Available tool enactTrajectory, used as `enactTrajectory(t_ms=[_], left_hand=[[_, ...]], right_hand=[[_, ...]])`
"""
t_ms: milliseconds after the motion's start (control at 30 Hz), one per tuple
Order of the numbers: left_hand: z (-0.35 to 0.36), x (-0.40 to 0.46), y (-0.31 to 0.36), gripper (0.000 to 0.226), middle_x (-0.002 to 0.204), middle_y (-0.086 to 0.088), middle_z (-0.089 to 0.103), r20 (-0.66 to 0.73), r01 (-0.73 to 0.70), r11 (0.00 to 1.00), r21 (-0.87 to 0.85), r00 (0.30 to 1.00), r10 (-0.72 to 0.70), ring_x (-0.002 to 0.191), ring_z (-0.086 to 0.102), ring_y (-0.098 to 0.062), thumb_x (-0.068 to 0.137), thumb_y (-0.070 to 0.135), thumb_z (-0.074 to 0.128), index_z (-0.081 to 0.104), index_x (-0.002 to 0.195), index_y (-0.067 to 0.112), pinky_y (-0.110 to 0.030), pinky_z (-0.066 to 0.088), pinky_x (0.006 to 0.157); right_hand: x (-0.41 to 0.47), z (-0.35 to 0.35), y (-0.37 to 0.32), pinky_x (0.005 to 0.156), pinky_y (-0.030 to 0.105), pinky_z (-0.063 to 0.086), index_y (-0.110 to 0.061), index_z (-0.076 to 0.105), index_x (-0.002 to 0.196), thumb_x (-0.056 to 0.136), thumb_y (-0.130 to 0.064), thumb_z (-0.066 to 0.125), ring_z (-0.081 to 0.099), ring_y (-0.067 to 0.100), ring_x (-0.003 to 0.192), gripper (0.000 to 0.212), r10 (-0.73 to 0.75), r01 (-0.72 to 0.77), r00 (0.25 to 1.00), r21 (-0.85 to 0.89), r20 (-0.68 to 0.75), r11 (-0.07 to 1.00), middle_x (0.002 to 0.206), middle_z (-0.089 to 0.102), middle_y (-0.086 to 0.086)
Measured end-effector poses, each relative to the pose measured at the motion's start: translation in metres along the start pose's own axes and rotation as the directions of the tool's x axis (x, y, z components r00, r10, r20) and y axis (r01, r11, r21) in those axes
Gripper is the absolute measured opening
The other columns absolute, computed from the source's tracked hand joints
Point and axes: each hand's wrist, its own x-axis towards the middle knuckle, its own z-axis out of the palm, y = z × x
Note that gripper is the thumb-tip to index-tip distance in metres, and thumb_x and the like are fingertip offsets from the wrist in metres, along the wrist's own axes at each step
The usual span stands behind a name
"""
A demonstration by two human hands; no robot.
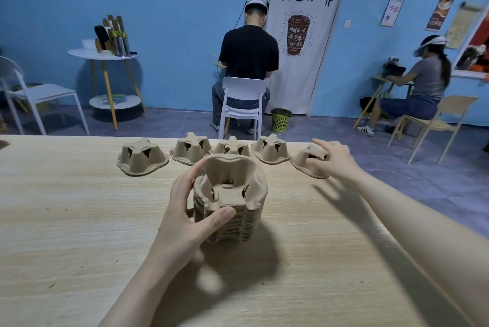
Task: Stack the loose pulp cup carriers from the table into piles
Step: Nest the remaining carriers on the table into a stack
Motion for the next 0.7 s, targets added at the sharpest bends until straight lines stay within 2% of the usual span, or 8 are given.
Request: enactTrajectory(t_ms=[67, 133, 233, 333, 433, 500, 667, 700], left_hand=[[0.000, 0.000, -0.002, 0.080, 0.138, 0.024, 0.050, -0.005, -0.003, 1.000, 0.009, 1.000, 0.003, 0.130, 0.047, 0.002, 0.059, 0.059, 0.078, 0.043, 0.131, 0.062, -0.047, 0.044, 0.109], [0.000, 0.000, -0.002, 0.080, 0.139, 0.026, 0.049, -0.005, -0.013, 1.000, 0.019, 1.000, 0.013, 0.131, 0.047, 0.001, 0.060, 0.059, 0.078, 0.043, 0.132, 0.061, -0.047, 0.043, 0.110], [0.000, 0.000, -0.002, 0.081, 0.138, 0.027, 0.049, 0.008, -0.017, 1.000, 0.022, 1.000, 0.016, 0.131, 0.047, 0.000, 0.060, 0.059, 0.078, 0.043, 0.133, 0.061, -0.047, 0.044, 0.109], [0.000, 0.000, -0.003, 0.082, 0.139, 0.026, 0.049, 0.007, -0.013, 1.000, 0.025, 1.000, 0.012, 0.131, 0.048, -0.001, 0.059, 0.059, 0.078, 0.043, 0.133, 0.061, -0.048, 0.044, 0.108], [0.000, 0.000, -0.004, 0.081, 0.139, 0.028, 0.048, 0.002, -0.016, 0.999, 0.032, 1.000, 0.016, 0.130, 0.048, 0.002, 0.059, 0.059, 0.078, 0.042, 0.132, 0.062, -0.047, 0.045, 0.108], [0.000, 0.000, -0.004, 0.081, 0.139, 0.025, 0.049, 0.000, -0.016, 0.999, 0.031, 1.000, 0.016, 0.129, 0.048, 0.002, 0.059, 0.059, 0.078, 0.043, 0.131, 0.063, -0.047, 0.045, 0.108], [0.000, 0.000, -0.004, 0.079, 0.140, 0.025, 0.049, 0.001, -0.028, 0.999, 0.023, 1.000, 0.028, 0.130, 0.047, 0.004, 0.059, 0.059, 0.078, 0.043, 0.130, 0.064, -0.042, 0.045, 0.107], [0.000, 0.000, -0.004, 0.080, 0.140, 0.025, 0.048, 0.004, -0.031, 0.999, 0.026, 1.000, 0.030, 0.130, 0.046, 0.004, 0.059, 0.059, 0.078, 0.043, 0.131, 0.063, -0.041, 0.045, 0.108]], right_hand=[[0.017, 0.005, 0.010, 0.107, 0.047, 0.029, -0.035, 0.044, 0.141, 0.088, -0.041, 0.065, 0.024, 0.033, 0.136, 0.057, 0.041, -0.038, 0.998, -0.052, 0.050, 0.998, 0.142, 0.042, 0.011], [0.028, 0.009, 0.017, 0.102, 0.046, 0.034, -0.032, 0.055, 0.123, 0.086, -0.041, 0.065, 0.030, 0.035, 0.129, 0.039, 0.061, -0.056, 0.994, -0.051, 0.092, 0.997, 0.131, 0.046, 0.012], [0.035, 0.014, 0.020, 0.096, 0.046, 0.038, -0.029, 0.059, 0.108, 0.085, -0.040, 0.064, 0.037, 0.035, 0.120, 0.027, 0.023, -0.018, 0.996, -0.054, 0.092, 0.998, 0.120, 0.050, 0.007], [0.030, 0.015, 0.015, 0.092, 0.045, 0.039, -0.022, 0.061, 0.114, 0.086, -0.033, 0.065, 0.041, 0.035, 0.118, 0.031, -0.026, 0.029, 0.999, -0.096, 0.028, 0.995, 0.106, 0.049, 0.001], [0.020, 0.015, 0.008, 0.095, 0.044, 0.042, -0.022, 0.060, 0.122, 0.083, -0.032, 0.070, 0.043, 0.032, 0.120, 0.041, -0.034, 0.032, 0.999, -0.110, -0.023, 0.993, 0.113, 0.054, 0.004], [0.014, 0.015, 0.003, 0.096, 0.045, 0.044, -0.025, 0.057, 0.130, 0.081, -0.036, 0.073, 0.045, 0.028, 0.121, 0.053, -0.056, 0.053, 0.997, -0.068, -0.054, 0.996, 0.122, 0.057, 0.006], [-0.012, 0.012, -0.013, 0.092, 0.037, 0.045, -0.026, 0.051, 0.138, 0.077, -0.034, 0.077, 0.052, 0.022, 0.110, 0.067, -0.186, 0.192, 0.978, 0.052, -0.099, 0.980, 0.110, 0.057, 0.002], [-0.020, 0.014, -0.017, 0.091, 0.031, 0.043, -0.026, 0.049, 0.140, 0.077, -0.030, 0.077, 0.053, 0.019, 0.108, 0.069, -0.218, 0.228, 0.970, 0.097, -0.107, 0.969, 0.111, 0.056, -0.001]])
